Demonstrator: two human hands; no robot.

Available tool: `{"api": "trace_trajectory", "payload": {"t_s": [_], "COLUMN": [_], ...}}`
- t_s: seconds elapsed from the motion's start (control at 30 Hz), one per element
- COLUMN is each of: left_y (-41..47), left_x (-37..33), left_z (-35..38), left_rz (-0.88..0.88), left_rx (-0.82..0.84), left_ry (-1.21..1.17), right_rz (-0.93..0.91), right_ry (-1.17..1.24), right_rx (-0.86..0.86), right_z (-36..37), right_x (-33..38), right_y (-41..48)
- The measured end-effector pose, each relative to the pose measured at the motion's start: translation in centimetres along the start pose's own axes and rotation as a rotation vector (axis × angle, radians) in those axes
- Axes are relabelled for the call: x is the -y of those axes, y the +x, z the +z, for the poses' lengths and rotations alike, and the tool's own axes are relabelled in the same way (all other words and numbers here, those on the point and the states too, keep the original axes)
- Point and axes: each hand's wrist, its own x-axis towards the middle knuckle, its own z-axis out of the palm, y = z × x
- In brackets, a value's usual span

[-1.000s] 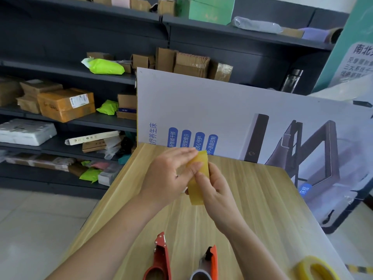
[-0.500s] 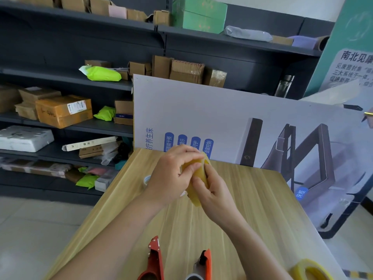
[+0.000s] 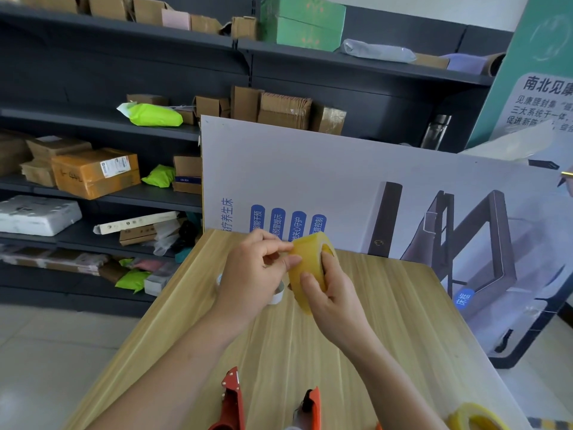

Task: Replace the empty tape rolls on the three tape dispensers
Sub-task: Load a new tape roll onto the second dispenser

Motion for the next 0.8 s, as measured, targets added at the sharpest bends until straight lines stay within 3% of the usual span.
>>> {"api": "trace_trajectory", "payload": {"t_s": [0.37,0.5,0.67,0.8], "left_y": [1.0,1.2,0.6,-0.5], "left_x": [0.8,0.7,0.7,0.6], "left_z": [1.0,1.6,2.2,2.5], "left_rz": [-0.226,-0.201,-0.158,0.085], "left_rx": [0.049,0.106,0.088,0.021], "left_ry": [-0.073,0.090,0.088,0.172], "right_rz": [-0.077,-0.100,-0.058,-0.045], "right_ry": [-0.247,-0.270,-0.154,-0.133], "right_rx": [0.011,0.015,0.019,0.018], "right_z": [-0.2,-0.4,-0.4,-0.6], "right_x": [-1.6,-1.9,-2.1,-2.3], "right_y": [0.2,0.2,0.3,0.3]}}
